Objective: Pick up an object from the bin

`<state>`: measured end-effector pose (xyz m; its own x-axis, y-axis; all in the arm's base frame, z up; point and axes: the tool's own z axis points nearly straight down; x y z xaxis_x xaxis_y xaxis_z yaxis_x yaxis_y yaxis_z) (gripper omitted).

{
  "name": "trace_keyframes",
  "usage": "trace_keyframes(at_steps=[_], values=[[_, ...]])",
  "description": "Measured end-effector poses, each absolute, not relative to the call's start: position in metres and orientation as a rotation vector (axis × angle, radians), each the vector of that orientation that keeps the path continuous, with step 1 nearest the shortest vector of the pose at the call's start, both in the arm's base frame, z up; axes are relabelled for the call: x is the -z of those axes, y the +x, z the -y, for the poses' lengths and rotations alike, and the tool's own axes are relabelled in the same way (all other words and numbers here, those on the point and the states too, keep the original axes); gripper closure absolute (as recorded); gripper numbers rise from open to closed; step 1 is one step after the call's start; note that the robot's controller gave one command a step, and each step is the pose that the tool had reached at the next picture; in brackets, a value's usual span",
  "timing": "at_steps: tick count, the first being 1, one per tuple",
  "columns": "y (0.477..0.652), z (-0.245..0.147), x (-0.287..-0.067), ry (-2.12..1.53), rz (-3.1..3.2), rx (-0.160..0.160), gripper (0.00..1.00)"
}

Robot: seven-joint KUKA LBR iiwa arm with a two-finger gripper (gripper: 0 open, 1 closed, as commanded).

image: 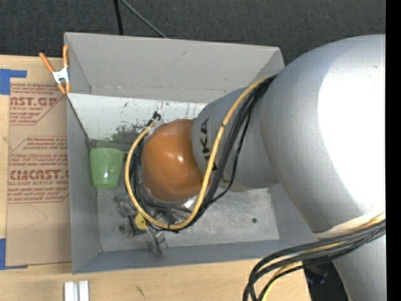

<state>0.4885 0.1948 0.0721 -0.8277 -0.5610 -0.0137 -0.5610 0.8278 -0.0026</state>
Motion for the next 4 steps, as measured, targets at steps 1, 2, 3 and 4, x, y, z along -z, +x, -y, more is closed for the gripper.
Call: trace_keyframes(at_steps=[1,2,3,4], values=[[0.486,-0.193,-0.070,-0.916,-3.003,-0.003,1.00],[0.494,-0.238,-0.200,-0.941,-2.987,-0.004,1.00],[0.492,-0.237,-0.179,-0.887,-3.013,-0.003,1.00],[0.509,-0.240,-0.235,-0.882,-3.006,-0.003,1.00]])
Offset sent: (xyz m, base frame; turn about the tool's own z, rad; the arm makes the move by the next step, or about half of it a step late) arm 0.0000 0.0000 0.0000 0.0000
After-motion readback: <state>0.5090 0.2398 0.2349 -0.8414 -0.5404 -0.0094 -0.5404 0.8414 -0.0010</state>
